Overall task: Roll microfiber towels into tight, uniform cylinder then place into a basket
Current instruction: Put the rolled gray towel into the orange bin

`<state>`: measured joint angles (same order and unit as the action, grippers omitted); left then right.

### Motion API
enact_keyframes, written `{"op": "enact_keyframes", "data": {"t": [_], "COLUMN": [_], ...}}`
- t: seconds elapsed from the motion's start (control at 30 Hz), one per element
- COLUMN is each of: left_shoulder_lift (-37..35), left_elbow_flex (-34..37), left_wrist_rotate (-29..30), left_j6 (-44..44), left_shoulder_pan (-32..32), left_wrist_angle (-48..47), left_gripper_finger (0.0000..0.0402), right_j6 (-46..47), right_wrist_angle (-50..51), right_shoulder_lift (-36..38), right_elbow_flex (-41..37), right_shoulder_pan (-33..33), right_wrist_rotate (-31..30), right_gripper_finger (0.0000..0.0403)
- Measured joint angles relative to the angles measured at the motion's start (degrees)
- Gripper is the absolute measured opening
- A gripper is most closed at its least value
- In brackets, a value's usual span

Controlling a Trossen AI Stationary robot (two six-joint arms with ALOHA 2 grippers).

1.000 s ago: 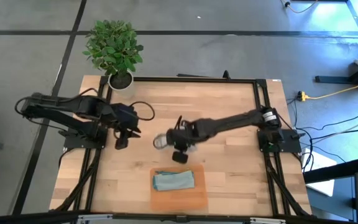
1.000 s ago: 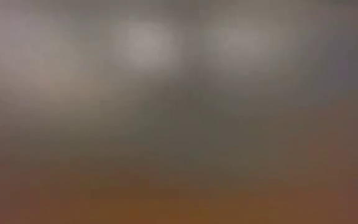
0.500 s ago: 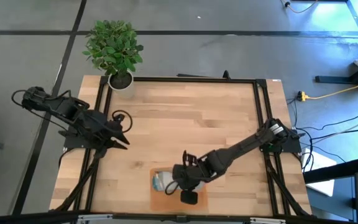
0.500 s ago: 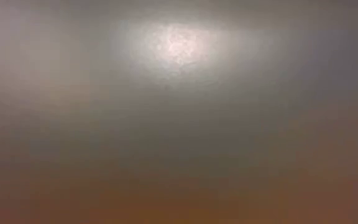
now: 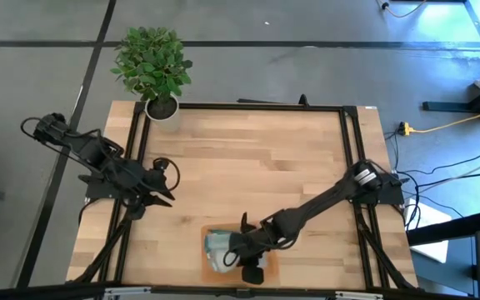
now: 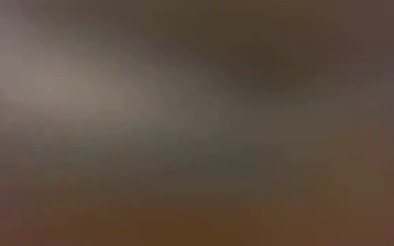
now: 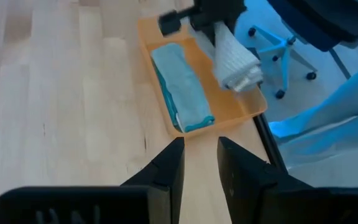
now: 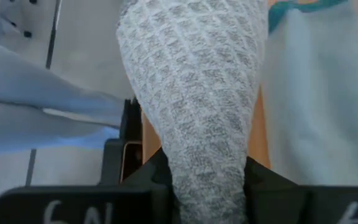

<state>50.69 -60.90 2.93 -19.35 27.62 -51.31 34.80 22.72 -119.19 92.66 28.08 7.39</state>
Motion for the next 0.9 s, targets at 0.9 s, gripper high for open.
{"op": "enact_keyframes", "data": {"t": [0.9], "left_shoulder_lift": [0.09], "left_elbow_flex": [0.02], "left_wrist_rotate": [1.07], "left_j6": [0.42], "left_shoulder_pan": [-0.04], "left_wrist_angle": [0.4], "left_gripper_finger": [0.0085], "right_j6": [-3.76], "right_wrist_angle": [-8.21], "right_shoulder_lift": [-6.08], "right_elbow_flex": [-1.85], "right_shoulder_pan": [0.04], "right_wrist_rotate": [2.96], "right_gripper_finger": [0.0114]}}
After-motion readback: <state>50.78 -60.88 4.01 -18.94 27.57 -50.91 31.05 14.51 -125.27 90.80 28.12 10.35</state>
